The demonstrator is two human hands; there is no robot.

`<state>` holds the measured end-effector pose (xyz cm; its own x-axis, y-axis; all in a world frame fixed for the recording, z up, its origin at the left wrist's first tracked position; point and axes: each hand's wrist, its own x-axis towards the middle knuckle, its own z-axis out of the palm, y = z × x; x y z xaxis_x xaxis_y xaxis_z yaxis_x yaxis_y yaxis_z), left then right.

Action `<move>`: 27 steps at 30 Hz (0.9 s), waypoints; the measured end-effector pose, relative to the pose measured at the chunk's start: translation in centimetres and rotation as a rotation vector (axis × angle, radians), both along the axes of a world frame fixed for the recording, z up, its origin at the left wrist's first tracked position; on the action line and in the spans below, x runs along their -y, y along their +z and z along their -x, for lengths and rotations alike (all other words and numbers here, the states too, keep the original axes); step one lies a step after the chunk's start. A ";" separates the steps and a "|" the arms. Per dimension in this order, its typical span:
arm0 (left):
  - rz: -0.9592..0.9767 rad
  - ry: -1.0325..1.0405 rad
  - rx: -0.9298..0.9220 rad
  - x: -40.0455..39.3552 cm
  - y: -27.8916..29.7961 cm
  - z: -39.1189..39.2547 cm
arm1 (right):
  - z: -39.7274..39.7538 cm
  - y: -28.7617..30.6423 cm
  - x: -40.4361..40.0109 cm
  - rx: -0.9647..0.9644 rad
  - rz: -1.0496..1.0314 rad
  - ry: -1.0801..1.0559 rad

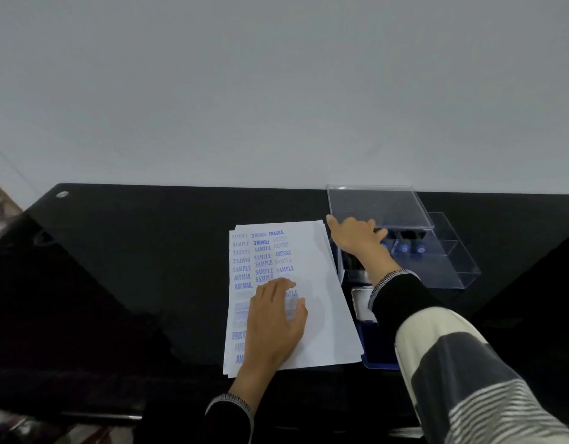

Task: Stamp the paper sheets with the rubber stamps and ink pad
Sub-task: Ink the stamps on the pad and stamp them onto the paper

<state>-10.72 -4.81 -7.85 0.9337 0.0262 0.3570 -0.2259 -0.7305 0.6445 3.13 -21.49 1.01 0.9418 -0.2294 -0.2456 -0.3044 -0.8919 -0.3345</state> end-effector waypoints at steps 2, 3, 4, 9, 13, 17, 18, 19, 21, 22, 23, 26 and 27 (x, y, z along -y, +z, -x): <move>-0.023 -0.021 0.013 0.0 0.0 0.0 | -0.2 0.1 0.2 0.064 -0.066 -0.067; -0.037 -0.031 0.023 0.0 0.0 0.0 | -0.3 0.2 0.4 0.103 -0.109 -0.103; -0.052 -0.042 0.035 0.0 0.0 0.0 | -0.4 0.4 0.5 0.129 -0.141 -0.123; -0.104 -0.118 0.072 0.2 -0.2 0.4 | 0.0 0.9 0.5 -0.032 -0.074 -0.037; -0.157 -0.143 0.125 0.2 -0.5 0.4 | -1.6 -0.1 0.7 -0.082 -0.061 -0.080; -0.159 -0.136 0.128 0.1 -0.6 0.3 | -2.0 -0.5 1.1 -0.016 -0.129 -0.168; -0.160 -0.136 0.129 0.2 -0.6 0.3 | -1.7 -0.5 1.0 0.003 -0.130 -0.184; -0.160 -0.137 0.130 0.2 -0.5 0.3 | -1.4 -0.4 1.0 0.024 -0.118 -0.197; -0.158 -0.138 0.132 0.2 -0.4 0.2 | -1.1 -0.4 0.9 0.048 -0.107 -0.217; -0.154 -0.137 0.131 0.2 -0.4 0.2 | -1.0 -0.5 0.9 0.082 -0.128 -0.236; -0.151 -0.135 0.130 0.2 -0.4 0.2 | -0.9 -0.4 0.9 0.128 -0.165 -0.259; -0.144 -0.135 0.133 0.2 -0.5 0.2 | -0.4 -0.1 1.3 0.322 -0.324 -0.330; -0.145 -0.136 0.134 0.2 -0.4 0.3 | -0.2 0.0 1.4 0.358 -0.321 -0.306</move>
<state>-10.98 -5.03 -8.28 0.8690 -0.1567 0.4693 -0.4050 -0.7703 0.4926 3.30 -22.91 1.00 0.8815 -0.4716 -0.0253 -0.3506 -0.6176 -0.7041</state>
